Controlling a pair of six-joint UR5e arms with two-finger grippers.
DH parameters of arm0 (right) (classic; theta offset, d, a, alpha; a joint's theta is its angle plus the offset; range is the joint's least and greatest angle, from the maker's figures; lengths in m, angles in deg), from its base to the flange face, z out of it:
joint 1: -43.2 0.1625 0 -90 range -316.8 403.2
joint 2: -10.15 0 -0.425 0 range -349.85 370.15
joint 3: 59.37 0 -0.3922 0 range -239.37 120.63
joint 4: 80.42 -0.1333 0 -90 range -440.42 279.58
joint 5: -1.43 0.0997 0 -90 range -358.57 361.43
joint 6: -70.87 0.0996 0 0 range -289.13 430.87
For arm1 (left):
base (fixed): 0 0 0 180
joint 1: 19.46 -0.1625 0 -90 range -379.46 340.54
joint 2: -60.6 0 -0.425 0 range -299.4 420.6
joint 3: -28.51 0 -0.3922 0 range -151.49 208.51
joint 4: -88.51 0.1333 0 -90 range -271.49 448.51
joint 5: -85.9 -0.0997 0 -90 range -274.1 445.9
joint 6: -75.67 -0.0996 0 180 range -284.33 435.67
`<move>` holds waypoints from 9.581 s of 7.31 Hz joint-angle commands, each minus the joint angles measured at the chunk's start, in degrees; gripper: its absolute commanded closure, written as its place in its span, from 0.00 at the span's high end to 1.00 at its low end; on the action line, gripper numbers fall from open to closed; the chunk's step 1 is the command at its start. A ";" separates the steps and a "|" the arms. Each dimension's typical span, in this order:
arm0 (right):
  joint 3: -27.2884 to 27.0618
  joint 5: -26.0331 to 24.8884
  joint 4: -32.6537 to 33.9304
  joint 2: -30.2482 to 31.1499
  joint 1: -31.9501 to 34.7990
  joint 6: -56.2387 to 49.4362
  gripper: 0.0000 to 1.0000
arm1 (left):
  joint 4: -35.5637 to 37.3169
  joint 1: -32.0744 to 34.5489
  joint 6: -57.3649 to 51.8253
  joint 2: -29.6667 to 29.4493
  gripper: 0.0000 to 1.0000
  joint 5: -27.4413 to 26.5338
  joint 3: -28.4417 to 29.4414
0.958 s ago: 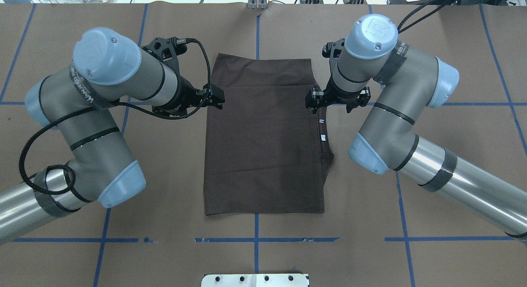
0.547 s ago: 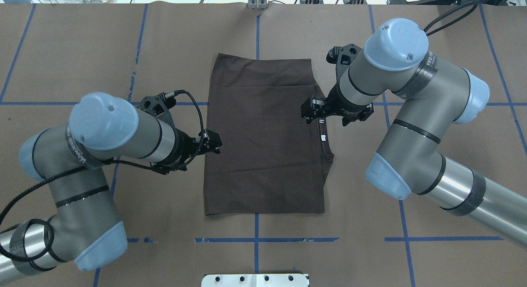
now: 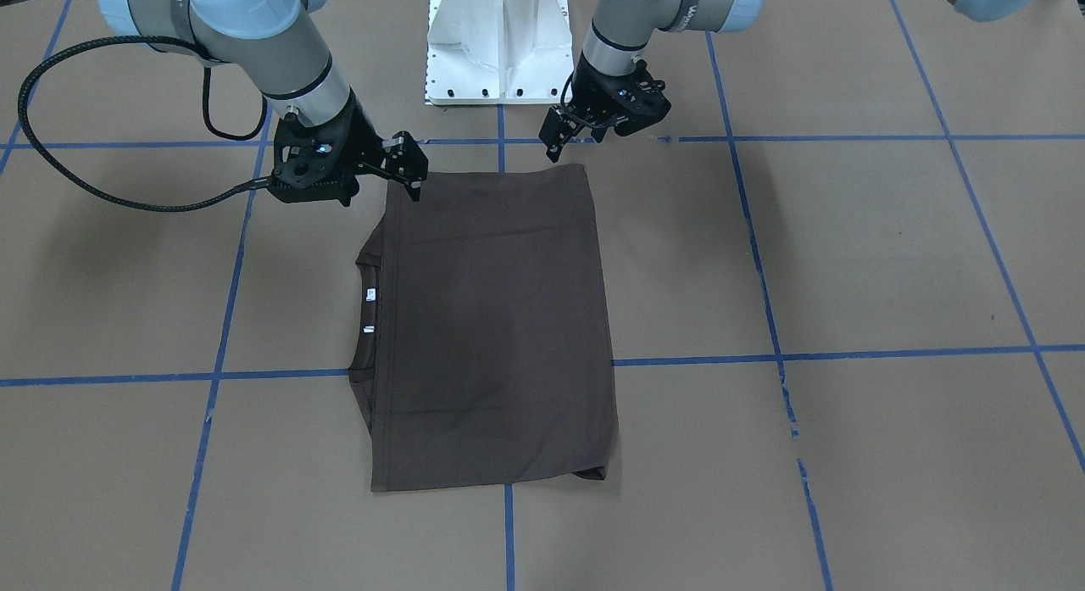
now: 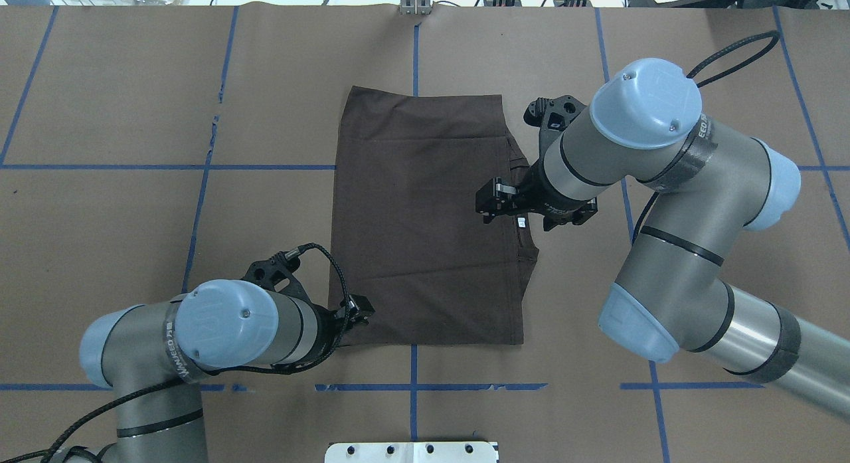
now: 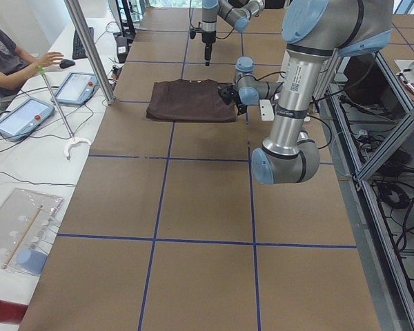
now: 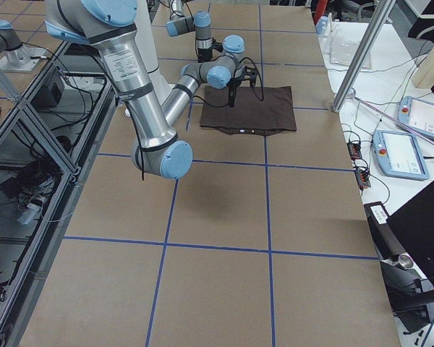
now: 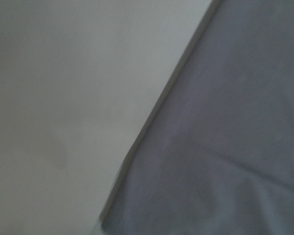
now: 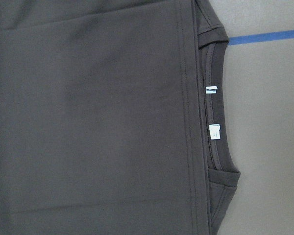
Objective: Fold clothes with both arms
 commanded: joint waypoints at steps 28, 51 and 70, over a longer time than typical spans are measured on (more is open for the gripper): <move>-0.24 -21.12 -3.37 4.01 -20.51 47.35 1.00 | 5.89 -0.02 -11.62 -3.86 0.00 -1.92 -0.29; 4.78 -22.27 -0.93 3.23 -19.82 47.74 0.00 | 5.89 0.16 -11.61 -4.13 0.00 -2.10 -0.46; 15.46 -9.53 -10.93 -6.86 -2.16 38.42 0.00 | 3.63 16.23 -21.63 -7.64 0.00 3.70 4.08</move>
